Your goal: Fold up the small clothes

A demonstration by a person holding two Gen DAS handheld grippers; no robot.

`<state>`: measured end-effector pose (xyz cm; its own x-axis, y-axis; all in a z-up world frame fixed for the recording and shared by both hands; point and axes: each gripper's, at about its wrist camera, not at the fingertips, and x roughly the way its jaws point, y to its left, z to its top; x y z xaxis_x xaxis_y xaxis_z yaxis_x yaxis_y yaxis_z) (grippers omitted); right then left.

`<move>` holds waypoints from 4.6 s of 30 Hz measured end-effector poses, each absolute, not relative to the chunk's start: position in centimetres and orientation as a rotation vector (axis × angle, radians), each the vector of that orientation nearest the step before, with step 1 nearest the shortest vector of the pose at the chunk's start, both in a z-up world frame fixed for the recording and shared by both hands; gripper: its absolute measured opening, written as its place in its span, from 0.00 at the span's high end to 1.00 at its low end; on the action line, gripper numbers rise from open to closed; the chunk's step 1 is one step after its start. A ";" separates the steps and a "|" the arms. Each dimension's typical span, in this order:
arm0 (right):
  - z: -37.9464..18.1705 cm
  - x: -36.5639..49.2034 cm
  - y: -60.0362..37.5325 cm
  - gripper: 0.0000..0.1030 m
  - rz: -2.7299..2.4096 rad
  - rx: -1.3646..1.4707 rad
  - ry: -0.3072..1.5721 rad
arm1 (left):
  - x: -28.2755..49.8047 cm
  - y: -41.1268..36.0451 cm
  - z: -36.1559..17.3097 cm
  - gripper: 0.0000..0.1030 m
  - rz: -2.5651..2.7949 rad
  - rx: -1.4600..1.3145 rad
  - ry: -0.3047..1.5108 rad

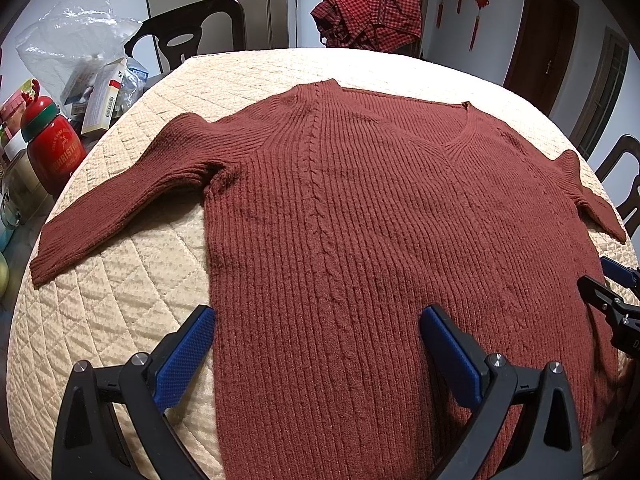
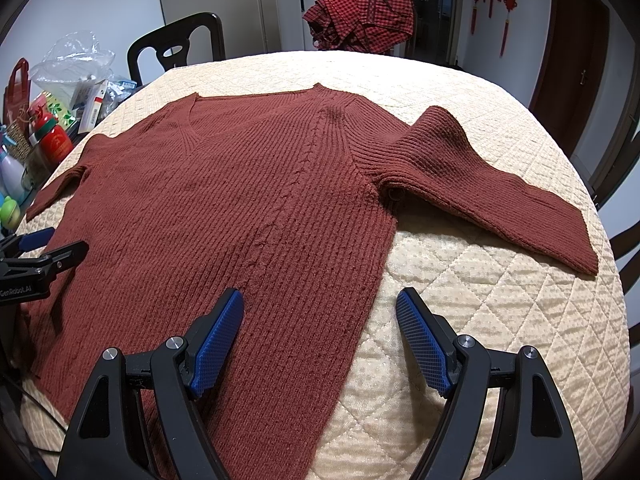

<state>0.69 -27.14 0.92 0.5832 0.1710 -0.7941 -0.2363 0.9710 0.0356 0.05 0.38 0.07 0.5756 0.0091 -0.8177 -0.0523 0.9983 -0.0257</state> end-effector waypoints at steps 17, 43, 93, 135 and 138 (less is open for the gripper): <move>1.2 0.9 -26.8 0.24 0.241 -0.084 0.931 | 0.3 0.5 0.1 0.00 0.036 -0.066 0.964; 3.0 3.7 -23.1 0.24 0.366 -0.091 0.917 | -1.2 15.6 1.0 0.09 0.378 -0.330 0.842; 3.5 3.3 -26.5 0.24 0.366 0.094 0.903 | 11.4 -2.9 3.5 0.77 -0.340 -0.222 0.850; 3.1 12.2 -19.3 0.95 0.513 0.121 1.001 | 6.4 8.3 2.9 0.59 -0.088 -0.257 0.783; 3.8 12.3 -18.7 0.95 0.536 0.135 0.967 | 6.8 7.6 3.4 0.59 -0.113 -0.238 0.774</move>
<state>12.29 -18.67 3.77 0.4492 0.4905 -0.7468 -0.3726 0.8625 0.3424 6.85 7.56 3.44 0.7107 -0.1876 -0.6781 0.0135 0.9673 -0.2535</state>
